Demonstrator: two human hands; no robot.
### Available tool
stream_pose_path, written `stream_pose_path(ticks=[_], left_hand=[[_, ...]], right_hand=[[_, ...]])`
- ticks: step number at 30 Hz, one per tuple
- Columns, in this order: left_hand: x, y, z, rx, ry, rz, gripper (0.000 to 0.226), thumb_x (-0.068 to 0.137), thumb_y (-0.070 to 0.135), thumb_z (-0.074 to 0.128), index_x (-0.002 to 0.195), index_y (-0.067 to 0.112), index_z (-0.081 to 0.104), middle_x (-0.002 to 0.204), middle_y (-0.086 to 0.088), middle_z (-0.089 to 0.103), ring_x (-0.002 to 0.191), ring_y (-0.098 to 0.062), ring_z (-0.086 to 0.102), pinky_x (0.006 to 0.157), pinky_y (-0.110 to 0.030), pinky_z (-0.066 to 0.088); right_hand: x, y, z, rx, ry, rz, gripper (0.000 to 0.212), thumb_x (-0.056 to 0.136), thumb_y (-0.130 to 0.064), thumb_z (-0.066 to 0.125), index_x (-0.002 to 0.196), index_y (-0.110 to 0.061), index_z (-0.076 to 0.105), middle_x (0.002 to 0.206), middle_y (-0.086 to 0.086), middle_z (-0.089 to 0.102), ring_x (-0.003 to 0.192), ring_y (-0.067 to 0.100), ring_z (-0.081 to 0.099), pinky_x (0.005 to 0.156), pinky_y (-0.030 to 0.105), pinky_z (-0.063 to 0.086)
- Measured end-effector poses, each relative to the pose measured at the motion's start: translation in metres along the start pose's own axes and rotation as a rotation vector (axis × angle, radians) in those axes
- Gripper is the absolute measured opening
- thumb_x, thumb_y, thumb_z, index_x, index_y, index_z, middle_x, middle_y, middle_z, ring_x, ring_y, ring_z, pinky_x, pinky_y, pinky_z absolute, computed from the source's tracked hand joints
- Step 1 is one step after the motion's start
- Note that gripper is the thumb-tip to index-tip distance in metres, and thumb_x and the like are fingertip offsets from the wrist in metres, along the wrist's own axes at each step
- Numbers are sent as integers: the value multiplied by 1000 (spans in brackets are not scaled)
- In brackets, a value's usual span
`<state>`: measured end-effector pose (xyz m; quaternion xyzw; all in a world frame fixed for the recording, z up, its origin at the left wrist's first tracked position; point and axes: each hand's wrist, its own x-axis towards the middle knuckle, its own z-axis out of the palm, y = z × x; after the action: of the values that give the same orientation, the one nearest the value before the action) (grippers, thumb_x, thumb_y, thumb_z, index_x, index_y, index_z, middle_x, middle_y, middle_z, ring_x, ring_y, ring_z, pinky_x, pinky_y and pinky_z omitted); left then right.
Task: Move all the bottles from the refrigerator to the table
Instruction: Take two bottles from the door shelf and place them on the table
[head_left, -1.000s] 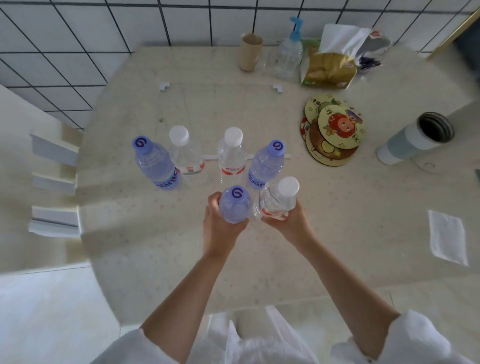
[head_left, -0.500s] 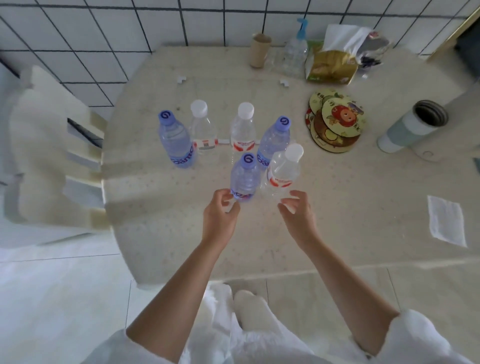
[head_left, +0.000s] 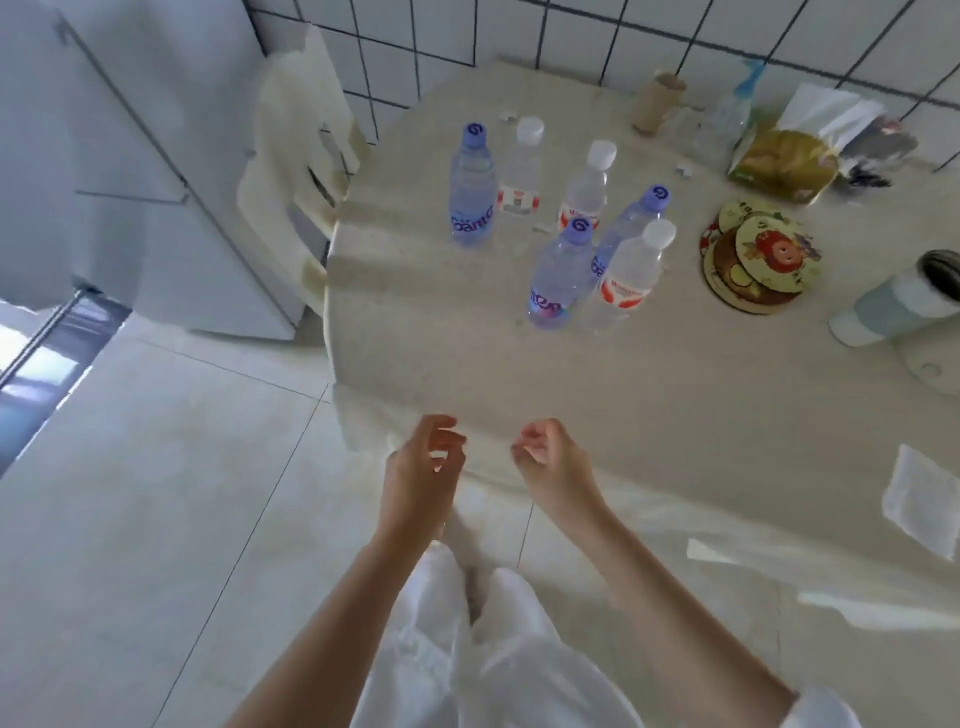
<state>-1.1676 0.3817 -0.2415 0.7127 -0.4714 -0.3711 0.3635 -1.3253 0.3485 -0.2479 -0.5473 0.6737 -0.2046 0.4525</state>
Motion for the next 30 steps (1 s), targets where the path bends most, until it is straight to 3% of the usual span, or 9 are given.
stream_pose_path(ticks=[3,5,9,11,14,18,21,25,30], left_hand=[[-44,-21,-34,6,46,-76,27,87,4,58,108,21,62,85,14,71,80,2,66,72,-4,47],[-70,-36,-59,-3,84,-132,26,88,7,58,108,24,61,85,17,71,85,4,64,77,-10,50],[-112,-64,-104,-20,208,-213,27,89,7,59,107,28,61,86,19,70,88,5,64,79,-18,52],[-133,-79,-128,-31,284,-234,30,89,7,60,105,32,59,86,19,71,87,6,64,78,-17,52],[-159,-105,-170,-43,388,-263,29,89,7,62,105,31,59,85,19,70,85,6,65,75,-16,53],[-192,-144,-236,-43,474,-306,26,90,11,63,109,28,59,88,17,70,83,4,66,75,-17,54],[-217,-177,-291,-24,529,-341,25,91,15,64,109,31,58,90,15,70,83,3,67,76,-18,55],[-237,-213,-355,-25,581,-392,24,90,15,64,106,31,58,87,16,70,81,6,66,72,-10,52],[-246,-244,-414,-67,607,-453,18,91,16,64,102,30,60,86,13,70,82,2,66,72,-15,54]], right_hand=[[-32,-9,17,-77,-151,-81,17,90,-22,60,104,-12,55,106,-1,64,108,14,59,95,32,47],[-49,-18,33,-155,-255,-129,16,91,-26,58,102,-15,53,107,-4,63,108,11,57,93,30,46],[-79,-45,68,-263,-439,-233,15,93,-32,54,105,-23,50,107,-10,59,97,6,53,71,8,37],[-94,-61,95,-292,-529,-284,21,94,-35,53,113,-27,47,114,-13,58,105,3,53,78,5,37],[-117,-90,143,-313,-633,-374,39,94,-38,52,131,-29,41,125,-10,57,118,7,52,97,18,40],[-155,-130,214,-394,-734,-481,46,96,-38,50,139,-29,35,128,-12,54,113,4,50,94,15,37],[-183,-152,276,-421,-774,-551,47,95,-37,52,138,-26,37,126,-7,57,117,10,53,97,20,41],[-213,-176,341,-436,-828,-569,48,94,-37,54,138,-25,39,124,-6,58,117,10,54,101,28,43],[-232,-202,400,-472,-876,-587,49,94,-36,54,138,-24,39,124,-6,58,117,10,53,102,28,43]])
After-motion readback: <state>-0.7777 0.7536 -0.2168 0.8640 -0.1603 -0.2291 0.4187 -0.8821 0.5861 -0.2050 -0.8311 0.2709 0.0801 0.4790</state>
